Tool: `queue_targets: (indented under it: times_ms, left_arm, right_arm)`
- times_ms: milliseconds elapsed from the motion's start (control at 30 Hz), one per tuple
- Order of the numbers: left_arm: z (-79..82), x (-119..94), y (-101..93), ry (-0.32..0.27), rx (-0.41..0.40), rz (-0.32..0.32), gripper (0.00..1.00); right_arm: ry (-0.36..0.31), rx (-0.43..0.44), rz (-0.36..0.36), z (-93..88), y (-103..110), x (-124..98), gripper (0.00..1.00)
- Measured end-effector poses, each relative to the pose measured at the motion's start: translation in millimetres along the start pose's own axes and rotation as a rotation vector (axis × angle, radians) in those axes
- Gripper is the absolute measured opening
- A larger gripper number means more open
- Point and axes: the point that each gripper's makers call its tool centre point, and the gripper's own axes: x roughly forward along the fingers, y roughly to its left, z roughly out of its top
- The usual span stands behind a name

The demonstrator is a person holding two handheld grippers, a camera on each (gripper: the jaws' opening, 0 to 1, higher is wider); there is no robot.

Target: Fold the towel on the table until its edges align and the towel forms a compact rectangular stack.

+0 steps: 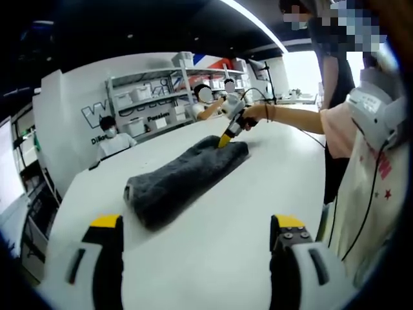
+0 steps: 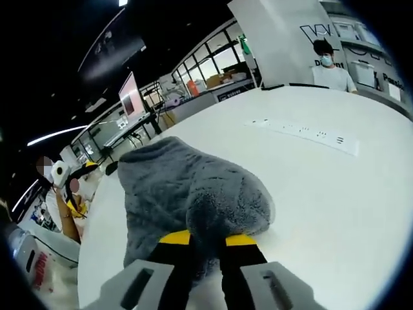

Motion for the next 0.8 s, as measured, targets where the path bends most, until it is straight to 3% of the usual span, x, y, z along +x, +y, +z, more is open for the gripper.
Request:
queue_targets:
  times_ms: [267,467,800]
  left_arm:
    - [1.4,0,0.1,-0.002,0.002,-0.002,0.99]
    - [1.7,1,-0.7,0.000,0.004,-0.005,0.99]
    - [2.5,1,-3.8,0.000,0.008,-0.013,0.99]
  right_arm:
    - [-0.006,-0.011,0.006,3.4,9,-5,0.14]
    - [-0.007,-0.004,0.008,11.4,-5,-13,0.14]
    - [0.003,0.015,0.006,-0.4,-4,-31,0.14]
